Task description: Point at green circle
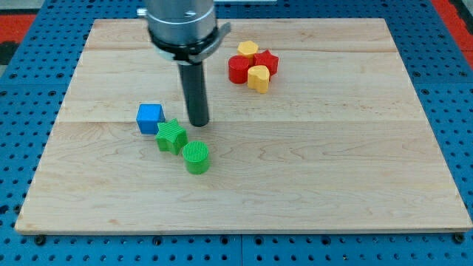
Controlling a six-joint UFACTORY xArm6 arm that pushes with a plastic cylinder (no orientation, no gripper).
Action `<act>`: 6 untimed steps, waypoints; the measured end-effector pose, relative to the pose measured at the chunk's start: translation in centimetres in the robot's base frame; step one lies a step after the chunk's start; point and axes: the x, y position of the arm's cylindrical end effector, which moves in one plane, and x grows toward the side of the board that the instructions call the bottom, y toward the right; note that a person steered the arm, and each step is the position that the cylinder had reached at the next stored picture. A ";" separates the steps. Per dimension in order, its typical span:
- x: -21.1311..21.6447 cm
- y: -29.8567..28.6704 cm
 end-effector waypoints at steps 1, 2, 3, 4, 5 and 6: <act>-0.5 10.3; -0.2 13.5; 3.8 13.4; 7.1 11.0; 10.0 9.4; 11.7 7.8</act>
